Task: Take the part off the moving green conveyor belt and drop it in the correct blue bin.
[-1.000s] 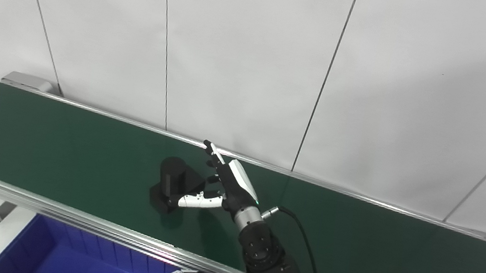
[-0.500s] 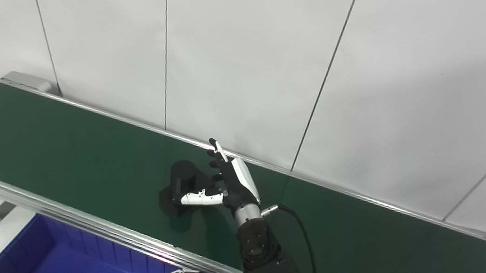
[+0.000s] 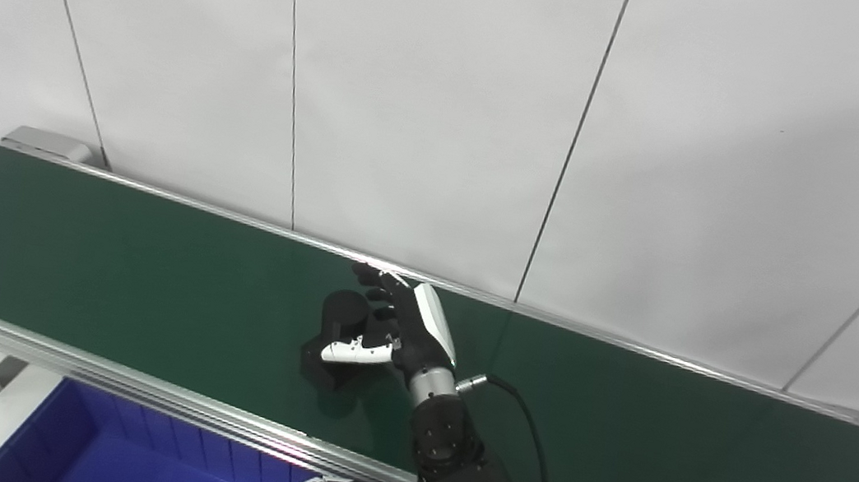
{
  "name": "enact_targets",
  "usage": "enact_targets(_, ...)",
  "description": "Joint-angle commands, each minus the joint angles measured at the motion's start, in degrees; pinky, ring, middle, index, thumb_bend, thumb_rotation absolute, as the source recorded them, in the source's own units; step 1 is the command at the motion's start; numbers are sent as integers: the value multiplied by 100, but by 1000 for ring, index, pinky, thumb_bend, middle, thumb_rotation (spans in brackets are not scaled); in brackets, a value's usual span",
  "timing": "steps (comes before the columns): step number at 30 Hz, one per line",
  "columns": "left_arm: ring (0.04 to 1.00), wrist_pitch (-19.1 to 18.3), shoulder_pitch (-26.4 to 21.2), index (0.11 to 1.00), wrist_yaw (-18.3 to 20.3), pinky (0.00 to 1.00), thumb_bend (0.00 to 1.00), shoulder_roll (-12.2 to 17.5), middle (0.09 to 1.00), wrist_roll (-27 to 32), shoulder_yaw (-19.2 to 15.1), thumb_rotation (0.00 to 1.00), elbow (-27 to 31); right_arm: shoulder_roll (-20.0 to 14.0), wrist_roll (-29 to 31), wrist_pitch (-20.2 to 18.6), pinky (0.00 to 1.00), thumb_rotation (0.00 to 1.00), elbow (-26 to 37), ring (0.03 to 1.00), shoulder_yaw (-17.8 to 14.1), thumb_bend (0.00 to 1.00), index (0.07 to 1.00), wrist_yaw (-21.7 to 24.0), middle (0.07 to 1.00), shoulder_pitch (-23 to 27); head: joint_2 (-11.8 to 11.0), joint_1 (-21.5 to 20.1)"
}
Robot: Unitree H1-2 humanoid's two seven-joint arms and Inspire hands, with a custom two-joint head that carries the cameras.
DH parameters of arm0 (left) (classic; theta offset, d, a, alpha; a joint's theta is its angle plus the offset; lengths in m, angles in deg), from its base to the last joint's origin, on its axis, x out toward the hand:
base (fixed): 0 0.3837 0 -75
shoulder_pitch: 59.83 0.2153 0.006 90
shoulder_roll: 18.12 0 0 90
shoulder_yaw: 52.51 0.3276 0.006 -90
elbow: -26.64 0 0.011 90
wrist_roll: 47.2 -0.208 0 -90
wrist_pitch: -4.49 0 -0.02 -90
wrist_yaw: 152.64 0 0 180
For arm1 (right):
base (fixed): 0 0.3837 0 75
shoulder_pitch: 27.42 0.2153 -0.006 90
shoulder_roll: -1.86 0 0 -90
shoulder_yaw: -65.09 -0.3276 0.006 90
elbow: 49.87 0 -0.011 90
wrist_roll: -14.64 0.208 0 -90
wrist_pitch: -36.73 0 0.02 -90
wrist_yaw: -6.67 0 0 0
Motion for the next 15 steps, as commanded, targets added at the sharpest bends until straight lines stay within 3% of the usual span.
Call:
enact_targets(1,621,205,-17,660,-62,598,626,-97,665,-36,58,0,140,127,41,371,648,0,-5,749,-30,782,762,-127,787,345,-2,9)
enact_targets(7,624,205,4,665,-53,608,622,-103,664,-29,82,0,140,173,45,466,493,0,-154,625,-59,719,636,-279,706,329,8,36)
enact_targets(10,624,205,8,667,-76,613,627,-108,664,-41,91,0,132,173,-30,476,446,0,-180,595,-14,504,598,-413,680,314,13,41)
enact_targets(15,624,205,5,664,-95,620,636,-119,662,-36,86,0,115,203,-2,518,397,0,-189,479,-91,496,408,-708,548,264,27,42)
